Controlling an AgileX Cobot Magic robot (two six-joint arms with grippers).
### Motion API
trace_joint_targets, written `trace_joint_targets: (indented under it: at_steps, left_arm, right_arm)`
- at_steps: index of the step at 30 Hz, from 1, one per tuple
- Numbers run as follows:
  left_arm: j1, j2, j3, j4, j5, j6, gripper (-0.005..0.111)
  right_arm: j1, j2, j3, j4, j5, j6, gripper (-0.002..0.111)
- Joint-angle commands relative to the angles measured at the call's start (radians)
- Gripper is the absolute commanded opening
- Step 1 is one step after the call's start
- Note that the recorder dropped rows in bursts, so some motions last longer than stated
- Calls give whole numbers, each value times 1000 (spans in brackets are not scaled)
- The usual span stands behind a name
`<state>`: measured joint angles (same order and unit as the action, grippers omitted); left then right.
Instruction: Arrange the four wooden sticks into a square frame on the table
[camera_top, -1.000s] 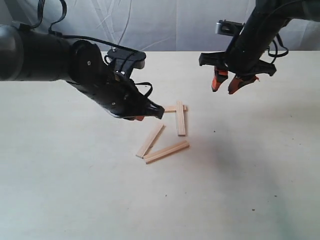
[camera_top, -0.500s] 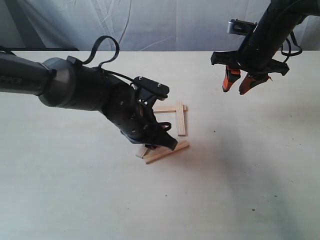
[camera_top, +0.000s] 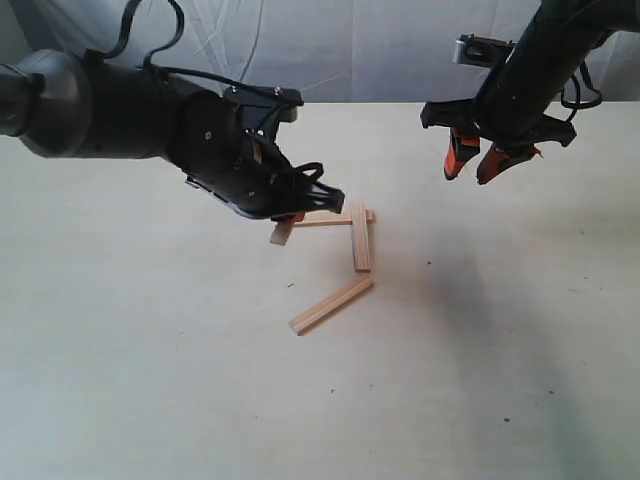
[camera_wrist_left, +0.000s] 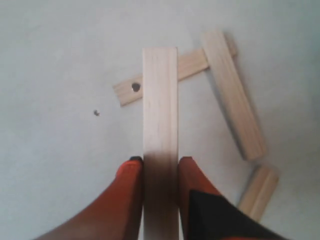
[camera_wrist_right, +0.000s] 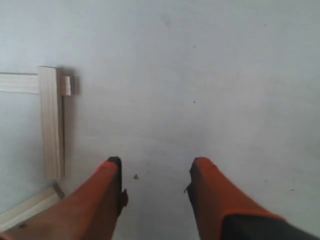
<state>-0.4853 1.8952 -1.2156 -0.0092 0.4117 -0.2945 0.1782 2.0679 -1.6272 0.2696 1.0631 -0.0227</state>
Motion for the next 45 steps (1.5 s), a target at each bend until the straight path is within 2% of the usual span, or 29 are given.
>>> trace_joint_targets:
  at_steps: [1, 5, 8, 22, 35, 38, 45]
  left_arm:
    - [5, 1, -3, -103, -53, -32, 0]
    - [5, 56, -3, -140, -81, -149, 0]
    - [5, 89, -3, -139, -75, -178, 0]
    - [5, 177, -1, -155, -166, -180, 0]
    - [5, 177, -1, -108, -158, -180, 1]
    - [5, 177, -1, -52, -158, -180, 8]
    - [5, 177, -1, 70, -162, -180, 36]
  right_arm:
    - [-4, -9, 1, -9, -15, -7, 43]
    - [-4, -9, 1, -9, -9, -7, 43]
    - [-4, -9, 1, -9, -5, -7, 43]
    - [-4, -9, 1, -7, 9, -7, 43]
    - [-4, -9, 1, 18, 25, -7, 43]
    - [-4, -9, 1, 30, 23, -7, 43]
    - [46, -9, 5, 30, -10, -7, 43]
